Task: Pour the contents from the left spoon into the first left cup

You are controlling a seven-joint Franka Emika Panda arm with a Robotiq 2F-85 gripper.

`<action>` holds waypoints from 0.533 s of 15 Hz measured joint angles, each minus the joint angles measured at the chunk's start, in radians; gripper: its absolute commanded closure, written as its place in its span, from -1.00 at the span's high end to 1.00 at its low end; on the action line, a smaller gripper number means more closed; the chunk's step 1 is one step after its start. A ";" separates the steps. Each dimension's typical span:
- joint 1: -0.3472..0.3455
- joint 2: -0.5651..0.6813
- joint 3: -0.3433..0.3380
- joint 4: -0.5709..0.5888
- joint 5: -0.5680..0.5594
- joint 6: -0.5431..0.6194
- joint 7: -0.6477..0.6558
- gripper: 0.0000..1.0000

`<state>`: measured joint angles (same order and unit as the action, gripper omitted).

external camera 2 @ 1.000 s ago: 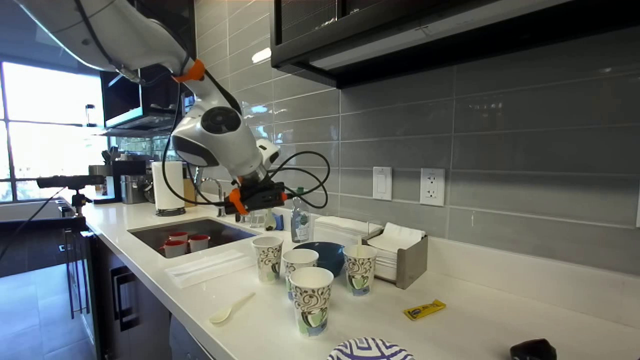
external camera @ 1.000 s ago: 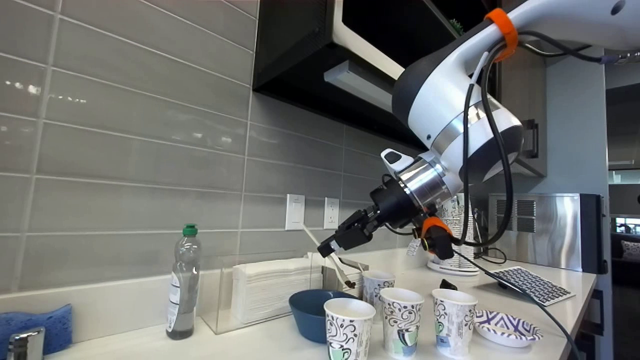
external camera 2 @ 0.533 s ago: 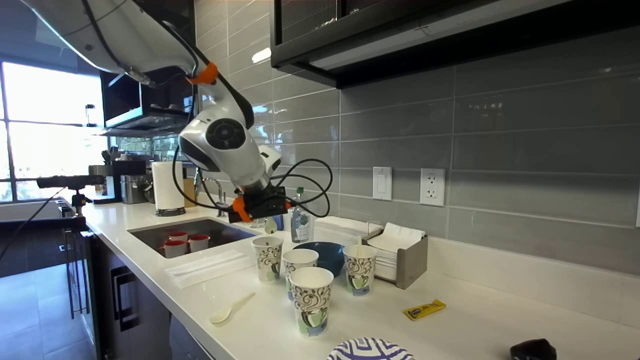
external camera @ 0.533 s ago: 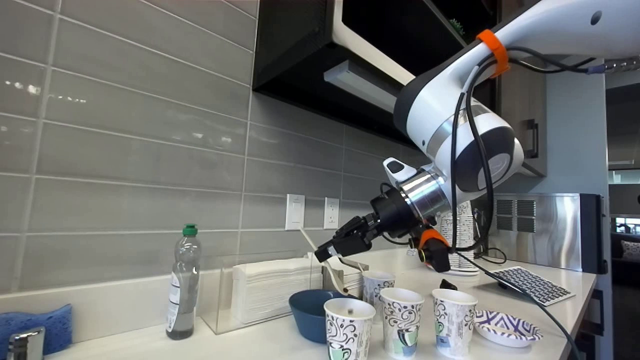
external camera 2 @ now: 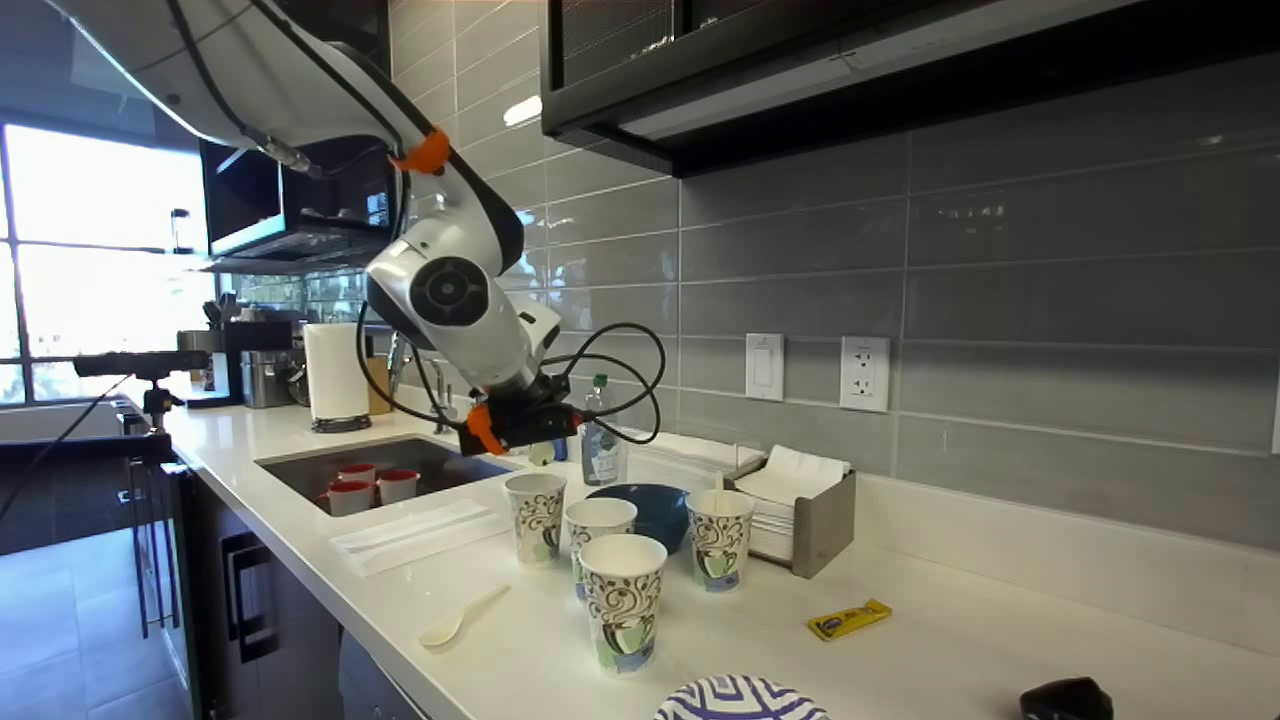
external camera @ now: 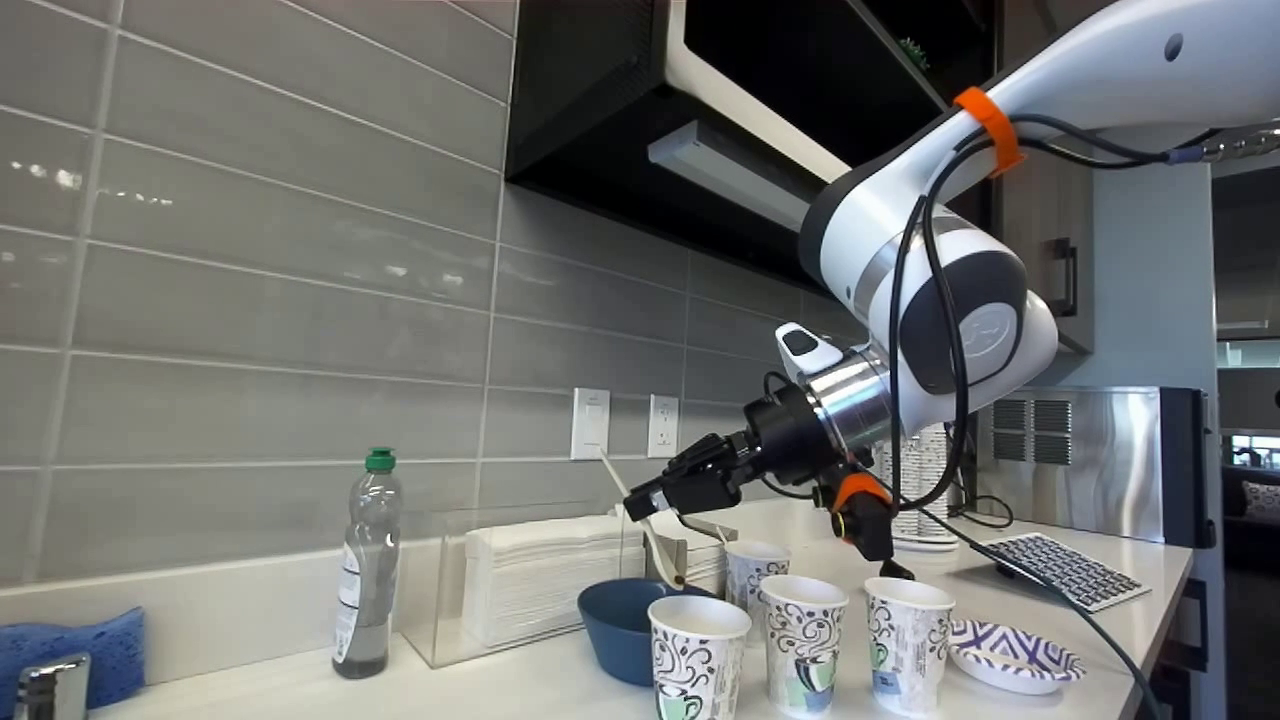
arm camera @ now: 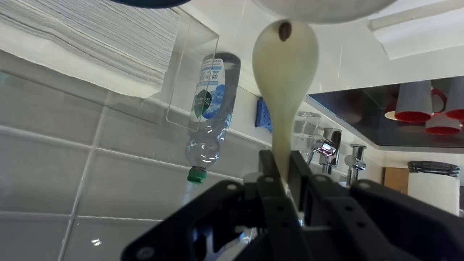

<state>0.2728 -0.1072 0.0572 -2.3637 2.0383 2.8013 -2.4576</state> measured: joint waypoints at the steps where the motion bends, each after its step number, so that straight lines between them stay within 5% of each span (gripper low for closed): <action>1: 0.000 0.000 -0.003 -0.003 0.020 -0.010 -0.022 -0.93; 8: -0.006 -0.014 -0.021 -0.046 0.117 -0.065 -0.129 -0.93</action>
<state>0.2669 -0.1209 0.0360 -2.4102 2.1555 2.7362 -2.5865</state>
